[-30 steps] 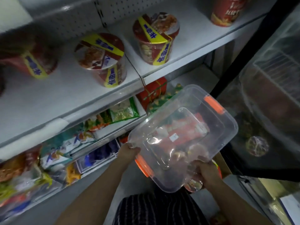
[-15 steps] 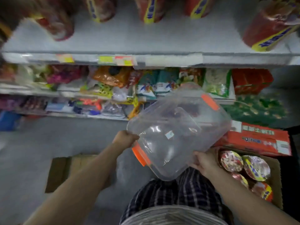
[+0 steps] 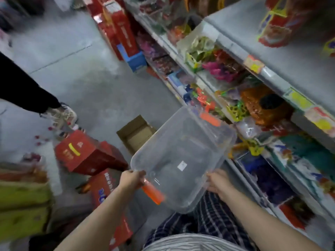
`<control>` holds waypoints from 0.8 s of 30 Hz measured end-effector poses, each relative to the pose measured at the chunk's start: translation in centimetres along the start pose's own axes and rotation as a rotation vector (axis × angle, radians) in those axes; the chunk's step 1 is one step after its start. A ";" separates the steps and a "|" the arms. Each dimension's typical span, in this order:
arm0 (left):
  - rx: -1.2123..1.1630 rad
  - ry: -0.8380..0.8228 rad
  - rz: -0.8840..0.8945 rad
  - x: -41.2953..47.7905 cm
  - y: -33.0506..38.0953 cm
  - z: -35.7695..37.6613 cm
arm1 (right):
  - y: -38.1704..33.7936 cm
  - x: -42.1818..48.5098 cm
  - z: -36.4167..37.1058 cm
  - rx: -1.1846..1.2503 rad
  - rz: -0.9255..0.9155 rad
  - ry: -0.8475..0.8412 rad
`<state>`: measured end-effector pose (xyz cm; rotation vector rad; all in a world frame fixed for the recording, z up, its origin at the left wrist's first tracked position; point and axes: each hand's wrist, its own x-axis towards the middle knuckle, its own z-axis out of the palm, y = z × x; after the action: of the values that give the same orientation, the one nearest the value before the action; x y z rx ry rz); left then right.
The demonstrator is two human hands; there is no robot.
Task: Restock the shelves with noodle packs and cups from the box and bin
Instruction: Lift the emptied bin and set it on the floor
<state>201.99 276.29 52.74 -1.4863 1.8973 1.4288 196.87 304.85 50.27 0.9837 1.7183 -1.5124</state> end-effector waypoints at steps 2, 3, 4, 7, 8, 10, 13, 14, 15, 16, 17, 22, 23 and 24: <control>-0.180 0.048 -0.108 0.6 -0.2 -0.2 | -2.9 1.2 1.8 -0.095 -0.051 -0.072; -0.254 0.075 -0.162 1.0 -0.2 -0.2 | -4.2 2.1 2.5 -0.158 -0.083 -0.131; -0.308 0.107 -0.220 1.4 0.0 -0.1 | -5.3 3.3 3.2 -0.232 -0.113 -0.183; -0.477 0.194 -0.320 2.2 0.5 0.8 | -8.8 5.2 5.7 -0.410 -0.188 -0.368; -0.526 0.218 -0.345 2.4 0.8 1.2 | -9.8 5.4 6.7 -0.460 -0.194 -0.421; -0.619 0.264 -0.402 2.7 1.7 1.8 | -11.8 5.3 8.6 -0.556 -0.166 -0.498; -0.789 0.295 -0.483 4.0 3.0 1.6 | -15.0 5.7 11.9 -0.579 -0.119 -0.527; -0.826 0.293 -0.493 4.8 3.3 1.3 | -15.9 6.4 13.1 -0.587 -0.118 -0.528; -0.857 0.295 -0.500 5.9 3.4 1.1 | -16.8 6.6 14.4 -0.595 -0.121 -0.525; -0.896 0.280 -0.506 6.9 3.6 0.7 | -17.6 7.0 15.7 -0.602 -0.131 -0.518; -0.933 0.269 -0.513 7.8 4.1 0.4 | -18.2 7.5 16.9 -0.606 -0.132 -0.502; -0.970 0.198 -0.570 12.7 7.0 -1.4 | -19.8 10.9 22.3 -0.567 -0.082 -0.411; -0.955 0.189 -0.572 14.2 7.4 -2.1 | -19.8 11.6 23.5 -0.529 -0.053 -0.386; -0.937 0.179 -0.583 15.8 8.0 -2.6 | -19.8 12.5 24.7 -0.502 -0.033 -0.368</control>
<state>189.60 265.29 45.92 -2.3523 0.6691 1.9932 173.17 280.71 46.49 0.3922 1.7190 -1.1077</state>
